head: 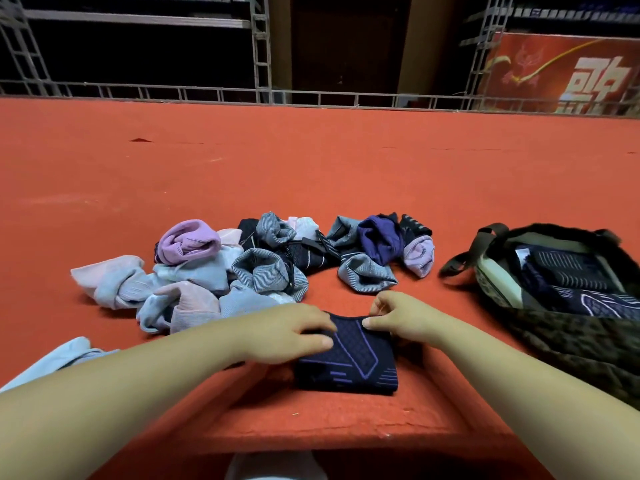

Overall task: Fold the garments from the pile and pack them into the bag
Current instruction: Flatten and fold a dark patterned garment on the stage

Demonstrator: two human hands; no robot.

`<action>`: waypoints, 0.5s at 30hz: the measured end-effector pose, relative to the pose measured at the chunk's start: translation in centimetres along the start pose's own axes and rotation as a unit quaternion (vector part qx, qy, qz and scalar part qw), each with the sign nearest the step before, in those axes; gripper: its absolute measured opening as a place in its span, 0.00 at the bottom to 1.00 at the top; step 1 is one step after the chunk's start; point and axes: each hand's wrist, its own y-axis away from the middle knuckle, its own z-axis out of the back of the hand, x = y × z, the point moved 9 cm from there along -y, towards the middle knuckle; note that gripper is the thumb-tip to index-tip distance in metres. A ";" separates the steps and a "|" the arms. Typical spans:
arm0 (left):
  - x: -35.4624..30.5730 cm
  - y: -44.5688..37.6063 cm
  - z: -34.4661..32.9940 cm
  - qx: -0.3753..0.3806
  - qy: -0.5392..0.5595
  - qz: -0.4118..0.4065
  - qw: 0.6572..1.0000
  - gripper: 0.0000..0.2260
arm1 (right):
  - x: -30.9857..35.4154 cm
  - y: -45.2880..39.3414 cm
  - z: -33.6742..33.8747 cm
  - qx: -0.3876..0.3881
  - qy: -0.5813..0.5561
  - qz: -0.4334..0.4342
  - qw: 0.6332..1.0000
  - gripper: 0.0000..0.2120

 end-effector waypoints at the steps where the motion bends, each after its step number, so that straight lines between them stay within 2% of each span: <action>1: -0.4 0.2 -1.4 0.047 -0.031 -0.008 0.998 0.18 | 0.4 0.4 0.5 -0.031 0.019 0.019 0.999 0.12; 4: 1.0 0.5 -3.6 0.109 -0.068 0.021 0.991 0.22 | 2.6 3.0 1.8 -0.120 0.095 0.124 0.980 0.15; 5: 1.3 0.5 -3.7 0.107 -0.060 0.026 0.992 0.22 | 3.5 4.2 1.4 -0.116 0.117 0.167 0.972 0.14; 7: 1.5 0.5 -3.6 0.102 -0.050 0.024 0.993 0.22 | 4.6 6.0 -0.6 -0.059 0.179 0.227 0.955 0.14; 10: 1.2 0.4 -3.9 0.106 -0.068 0.016 0.992 0.23 | 3.9 7.0 -3.5 0.006 0.279 0.241 0.930 0.18; 12: 1.2 0.3 -4.2 0.110 -0.073 0.020 0.991 0.25 | 3.8 7.2 -3.7 -0.009 0.296 0.247 0.922 0.18; 15: 1.2 0.6 -4.4 0.111 -0.076 0.027 0.990 0.27 | 4.2 7.4 -3.6 -0.029 0.307 0.265 0.914 0.12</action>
